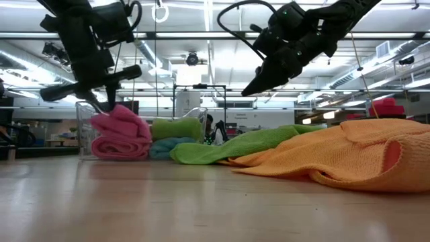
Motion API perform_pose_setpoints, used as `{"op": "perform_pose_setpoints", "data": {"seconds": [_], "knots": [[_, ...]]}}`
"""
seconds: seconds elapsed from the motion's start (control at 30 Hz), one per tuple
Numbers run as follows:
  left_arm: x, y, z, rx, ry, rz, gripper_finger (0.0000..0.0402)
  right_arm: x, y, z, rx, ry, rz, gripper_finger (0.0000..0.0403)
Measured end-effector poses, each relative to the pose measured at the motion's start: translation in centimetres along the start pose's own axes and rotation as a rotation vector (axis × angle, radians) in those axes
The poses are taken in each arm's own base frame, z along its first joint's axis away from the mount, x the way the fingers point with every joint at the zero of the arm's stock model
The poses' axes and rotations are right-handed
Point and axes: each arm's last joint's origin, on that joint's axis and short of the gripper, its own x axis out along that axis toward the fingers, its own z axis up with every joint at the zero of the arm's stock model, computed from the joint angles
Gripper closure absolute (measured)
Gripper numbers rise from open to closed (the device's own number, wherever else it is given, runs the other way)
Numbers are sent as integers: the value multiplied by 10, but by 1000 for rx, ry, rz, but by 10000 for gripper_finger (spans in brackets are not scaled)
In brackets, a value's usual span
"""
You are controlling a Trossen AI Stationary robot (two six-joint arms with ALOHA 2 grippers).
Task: Fold microfiber towels
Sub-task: Put the pink microfiber towel into the transparent bin, then fold the bottom yellow microfiber towel
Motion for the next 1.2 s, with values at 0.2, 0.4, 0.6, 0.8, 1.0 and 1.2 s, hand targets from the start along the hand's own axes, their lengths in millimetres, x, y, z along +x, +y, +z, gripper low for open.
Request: {"op": "perform_pose_setpoints", "data": {"seconds": [0.2, 0.4, 0.6, 0.8, 1.0, 1.2], "knots": [[-7, -4, 0, -98, -59, -21, 291, 0, 1, 1, -6, 2, -15, 307], [-29, 5, -4, -201, -74, -39, 276, 0, 1, 1, -11, -4, -18, 307], [-49, 30, -15, -475, -147, 48, 300, 0, 1, 2, -31, -8, -20, 307], [-38, 29, -29, -1034, -215, -34, 334, 1, 4, 3, -26, -10, -12, 307], [-16, 29, -25, -1446, -149, -154, 357, 2, 10, 6, -44, -23, 4, 307], [-1, 37, -15, -1620, -143, -185, 356, 3, 12, 12, -7, -85, 31, 307]]}}
